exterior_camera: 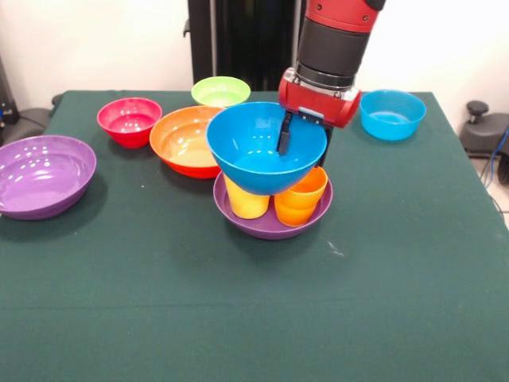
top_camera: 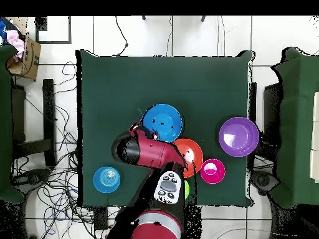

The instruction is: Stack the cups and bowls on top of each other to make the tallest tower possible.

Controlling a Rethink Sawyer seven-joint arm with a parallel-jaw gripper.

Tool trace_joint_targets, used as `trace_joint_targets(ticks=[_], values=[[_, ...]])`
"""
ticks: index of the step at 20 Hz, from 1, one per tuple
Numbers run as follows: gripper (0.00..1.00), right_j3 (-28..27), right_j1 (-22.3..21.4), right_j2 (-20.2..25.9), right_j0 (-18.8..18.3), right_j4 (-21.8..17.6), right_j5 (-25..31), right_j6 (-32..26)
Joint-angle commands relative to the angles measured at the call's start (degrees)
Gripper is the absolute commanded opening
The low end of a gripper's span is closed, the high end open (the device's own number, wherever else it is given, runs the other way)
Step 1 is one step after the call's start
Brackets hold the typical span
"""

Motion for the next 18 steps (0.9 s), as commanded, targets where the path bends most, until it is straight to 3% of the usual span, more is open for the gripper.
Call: trace_joint_targets(ticks=[1, 8, 18], values=[[1.0, 4.7, 1.7, 6.4, 0.1, -2.7, 5.6, 4.3], [1.0, 7.0, -4.4, 7.1, -1.4, -3.0, 11.5, 2.0], [1.0, 7.3, -5.0, 7.9, -2.4, -3.4, 11.8, 1.6]])
